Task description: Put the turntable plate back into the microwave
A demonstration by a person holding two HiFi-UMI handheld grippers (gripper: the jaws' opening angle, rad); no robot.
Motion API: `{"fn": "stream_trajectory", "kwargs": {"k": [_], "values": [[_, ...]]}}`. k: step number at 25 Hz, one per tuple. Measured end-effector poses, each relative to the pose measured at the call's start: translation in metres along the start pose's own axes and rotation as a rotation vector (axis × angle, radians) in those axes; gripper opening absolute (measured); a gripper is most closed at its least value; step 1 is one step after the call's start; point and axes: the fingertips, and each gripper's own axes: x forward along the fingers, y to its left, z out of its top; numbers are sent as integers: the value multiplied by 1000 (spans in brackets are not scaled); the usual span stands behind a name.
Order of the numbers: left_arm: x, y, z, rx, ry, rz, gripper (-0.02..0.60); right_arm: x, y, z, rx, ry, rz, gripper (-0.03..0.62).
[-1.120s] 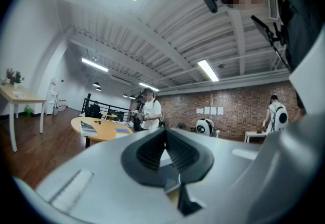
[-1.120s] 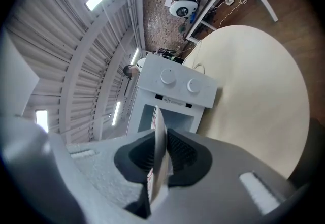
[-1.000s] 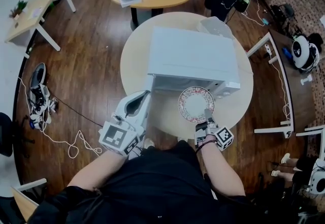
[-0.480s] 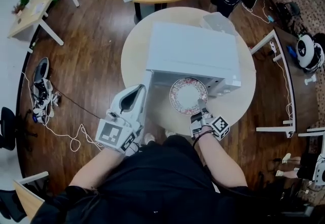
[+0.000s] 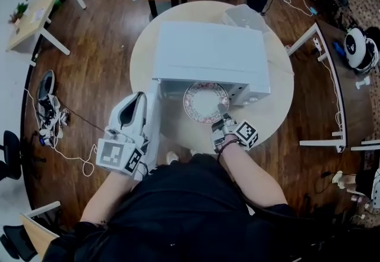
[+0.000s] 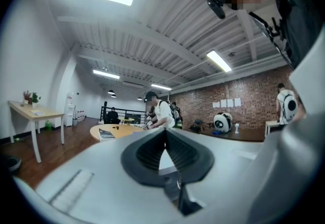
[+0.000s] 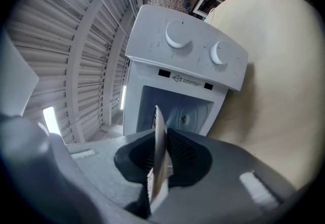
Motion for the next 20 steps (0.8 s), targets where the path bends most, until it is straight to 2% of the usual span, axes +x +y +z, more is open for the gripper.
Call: {"fn": "stream_trajectory", "kwargs": {"k": [7, 20], "values": [[5, -4, 4, 59, 20, -4, 5, 21, -4, 0, 0, 13, 8, 29], [6, 10, 11, 67, 26, 68, 5, 48, -1, 1, 2, 50, 2, 29]]}}
